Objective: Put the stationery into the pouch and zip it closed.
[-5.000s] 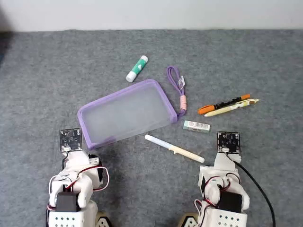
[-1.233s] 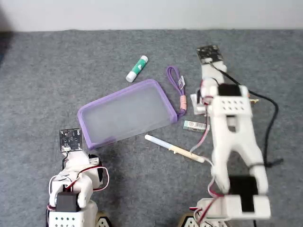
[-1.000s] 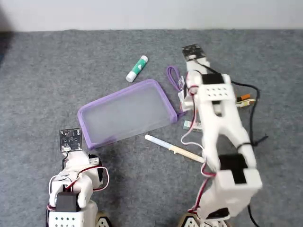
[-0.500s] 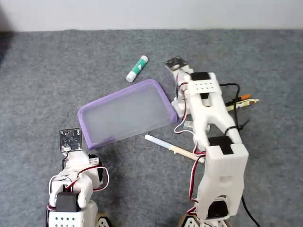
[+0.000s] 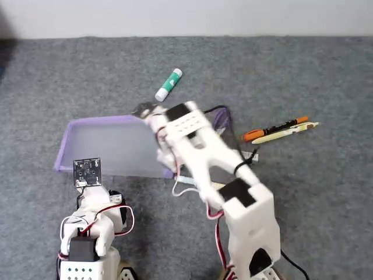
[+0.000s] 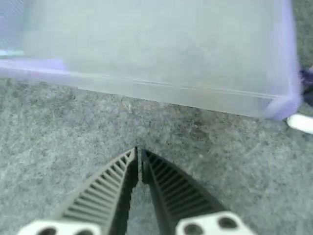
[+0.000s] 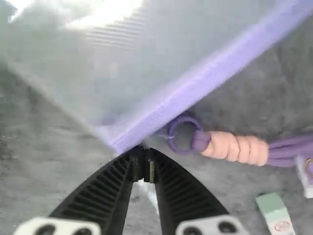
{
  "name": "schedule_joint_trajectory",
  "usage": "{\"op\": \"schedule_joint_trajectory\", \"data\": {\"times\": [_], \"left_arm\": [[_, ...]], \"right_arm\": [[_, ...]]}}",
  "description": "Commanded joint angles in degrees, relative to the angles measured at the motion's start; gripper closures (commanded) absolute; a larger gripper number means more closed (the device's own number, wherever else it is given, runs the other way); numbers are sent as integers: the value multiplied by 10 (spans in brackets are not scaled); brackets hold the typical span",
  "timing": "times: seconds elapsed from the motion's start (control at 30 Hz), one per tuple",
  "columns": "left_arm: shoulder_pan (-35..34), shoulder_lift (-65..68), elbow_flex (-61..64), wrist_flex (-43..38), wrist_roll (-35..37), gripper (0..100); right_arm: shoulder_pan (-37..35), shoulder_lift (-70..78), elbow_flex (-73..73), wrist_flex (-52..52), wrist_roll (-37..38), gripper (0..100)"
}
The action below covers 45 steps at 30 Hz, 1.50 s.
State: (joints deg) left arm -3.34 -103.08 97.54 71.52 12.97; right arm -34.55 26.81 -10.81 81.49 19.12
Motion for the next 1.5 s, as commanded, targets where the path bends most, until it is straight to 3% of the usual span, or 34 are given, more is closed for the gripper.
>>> {"op": "schedule_joint_trajectory", "data": {"times": [0.0,0.13,0.4,0.67,0.83,1.47], "left_arm": [[-4,-6,-11,1,-4,985],[-4,-6,-11,1,-4,985],[-4,-6,-11,1,-4,985],[-4,-6,-11,1,-4,985],[-4,-6,-11,1,-4,985],[-4,-6,-11,1,-4,985]], "right_arm": [[-16,-72,-28,3,-8,990],[27,-109,-28,7,25,990],[95,-104,-28,72,291,981],[122,-91,-28,92,454,741],[113,-88,-27,86,526,758],[62,6,-28,-12,556,762]]}}
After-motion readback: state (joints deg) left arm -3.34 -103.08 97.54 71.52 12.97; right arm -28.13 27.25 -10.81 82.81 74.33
